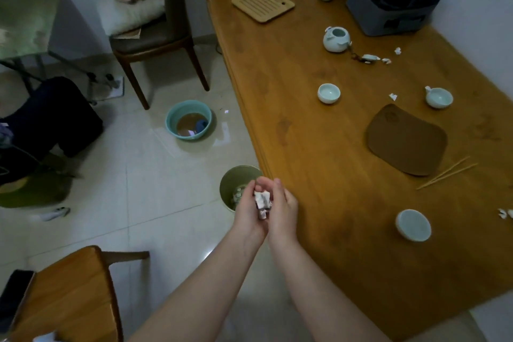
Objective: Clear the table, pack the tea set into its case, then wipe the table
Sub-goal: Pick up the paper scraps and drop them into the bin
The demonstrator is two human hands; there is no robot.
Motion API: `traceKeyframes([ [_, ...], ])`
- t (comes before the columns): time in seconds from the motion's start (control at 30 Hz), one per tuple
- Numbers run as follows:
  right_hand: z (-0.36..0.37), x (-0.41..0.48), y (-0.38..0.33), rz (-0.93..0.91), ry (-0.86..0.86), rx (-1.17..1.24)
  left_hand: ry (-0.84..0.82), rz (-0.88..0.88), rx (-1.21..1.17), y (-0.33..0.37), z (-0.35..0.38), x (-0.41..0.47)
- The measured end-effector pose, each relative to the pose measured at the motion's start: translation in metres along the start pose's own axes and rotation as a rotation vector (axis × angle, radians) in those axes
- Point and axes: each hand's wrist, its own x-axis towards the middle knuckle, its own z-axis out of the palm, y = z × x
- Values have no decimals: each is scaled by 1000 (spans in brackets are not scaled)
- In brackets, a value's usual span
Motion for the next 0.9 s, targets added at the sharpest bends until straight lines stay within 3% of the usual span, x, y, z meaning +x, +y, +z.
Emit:
traceKeyframes([
  [0.33,75,22,9,219,241,362,-40,-42,-31,74,-4,17],
  [0.6,95,75,50,377,278,513,93,-27,11,94,-7,61],
  [0.73,110,109,80,495,296,649,182,-65,-114,106,-17,101],
  [0.9,124,155,118,575,461,744,221,-80,-96,119,-37,169],
])
